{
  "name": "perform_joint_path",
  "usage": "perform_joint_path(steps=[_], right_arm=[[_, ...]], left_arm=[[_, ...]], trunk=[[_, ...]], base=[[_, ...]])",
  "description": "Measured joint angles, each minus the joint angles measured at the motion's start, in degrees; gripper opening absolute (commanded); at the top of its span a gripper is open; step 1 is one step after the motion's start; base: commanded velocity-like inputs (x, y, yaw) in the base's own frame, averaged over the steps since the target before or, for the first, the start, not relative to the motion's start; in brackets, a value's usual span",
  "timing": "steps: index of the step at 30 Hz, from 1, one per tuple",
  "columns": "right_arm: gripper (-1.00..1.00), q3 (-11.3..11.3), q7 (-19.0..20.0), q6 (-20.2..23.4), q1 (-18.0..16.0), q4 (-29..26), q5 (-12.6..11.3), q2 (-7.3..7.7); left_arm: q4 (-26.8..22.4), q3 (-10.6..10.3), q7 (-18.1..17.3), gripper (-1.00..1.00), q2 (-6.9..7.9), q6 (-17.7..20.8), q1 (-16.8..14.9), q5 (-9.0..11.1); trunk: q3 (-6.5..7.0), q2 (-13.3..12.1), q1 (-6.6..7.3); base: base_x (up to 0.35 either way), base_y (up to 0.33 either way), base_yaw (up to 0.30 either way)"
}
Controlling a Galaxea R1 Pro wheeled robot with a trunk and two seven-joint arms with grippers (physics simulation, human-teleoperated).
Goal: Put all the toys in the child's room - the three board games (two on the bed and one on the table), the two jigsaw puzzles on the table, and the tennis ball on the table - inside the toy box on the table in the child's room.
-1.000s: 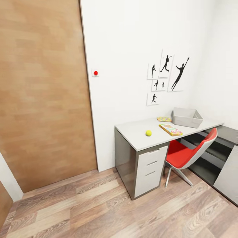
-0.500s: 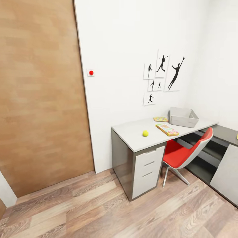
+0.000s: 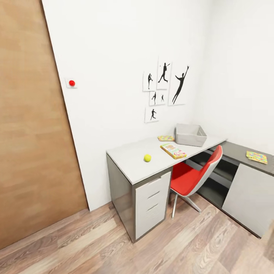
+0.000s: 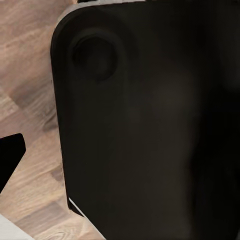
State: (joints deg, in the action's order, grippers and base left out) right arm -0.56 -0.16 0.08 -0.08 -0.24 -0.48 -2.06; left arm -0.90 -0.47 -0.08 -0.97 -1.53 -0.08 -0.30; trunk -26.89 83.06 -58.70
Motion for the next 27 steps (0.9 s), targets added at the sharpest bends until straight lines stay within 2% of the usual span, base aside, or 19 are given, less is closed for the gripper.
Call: perform_joint_path(steps=[12, 27], right_arm=[[1.0, 0.0, 0.0, 0.0, 0.0, 0.0, 0.0, 0.16], [1.0, -0.1, 0.0, 0.0, 0.0, 0.0, -0.1, 0.39]], left_arm=[[-0.5, -0.1, 0.0, 1.0, 0.03, 0.0, 0.0, 0.0], [-0.5, -0.3, 0.0, 1.0, 0.05, -2.7, 0.0, -0.1]], trunk=[[0.0, 0.0, -0.01], [0.0, 0.0, -0.03]], base=[[0.226, -0.223, -0.284], [0.019, -0.02, -0.285]])
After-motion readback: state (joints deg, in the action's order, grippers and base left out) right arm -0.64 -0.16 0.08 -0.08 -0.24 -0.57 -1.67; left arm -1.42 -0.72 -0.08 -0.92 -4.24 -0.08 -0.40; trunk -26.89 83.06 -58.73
